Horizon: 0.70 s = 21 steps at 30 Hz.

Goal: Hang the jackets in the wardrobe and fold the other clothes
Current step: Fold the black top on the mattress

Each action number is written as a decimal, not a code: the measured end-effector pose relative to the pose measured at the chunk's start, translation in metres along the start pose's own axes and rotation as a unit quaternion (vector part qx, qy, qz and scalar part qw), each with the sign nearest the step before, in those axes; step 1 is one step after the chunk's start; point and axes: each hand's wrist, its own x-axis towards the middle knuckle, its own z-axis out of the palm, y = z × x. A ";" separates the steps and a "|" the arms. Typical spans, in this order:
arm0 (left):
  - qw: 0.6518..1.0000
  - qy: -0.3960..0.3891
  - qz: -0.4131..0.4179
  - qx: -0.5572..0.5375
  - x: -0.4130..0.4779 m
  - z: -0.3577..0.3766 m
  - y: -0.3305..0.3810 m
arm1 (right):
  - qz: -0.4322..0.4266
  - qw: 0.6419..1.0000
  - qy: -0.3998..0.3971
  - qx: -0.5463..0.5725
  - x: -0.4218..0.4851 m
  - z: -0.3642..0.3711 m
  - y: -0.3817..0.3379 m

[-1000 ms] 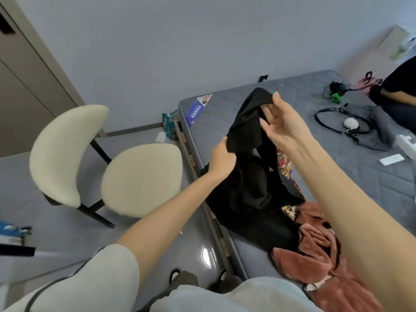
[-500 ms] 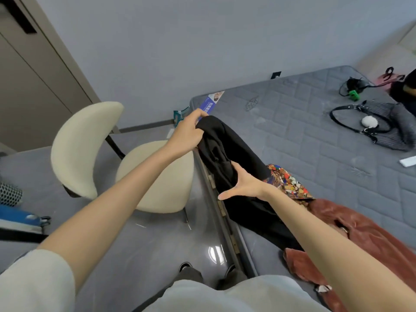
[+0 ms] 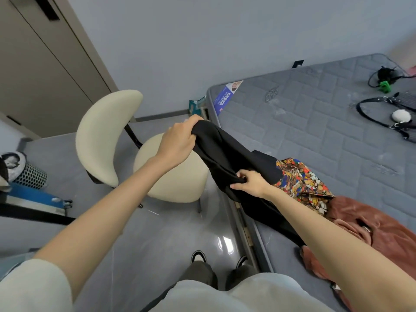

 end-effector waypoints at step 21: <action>0.960 -0.035 -0.216 -0.175 0.020 0.039 -0.036 | -0.047 0.978 0.204 -0.009 -0.074 -0.041 0.001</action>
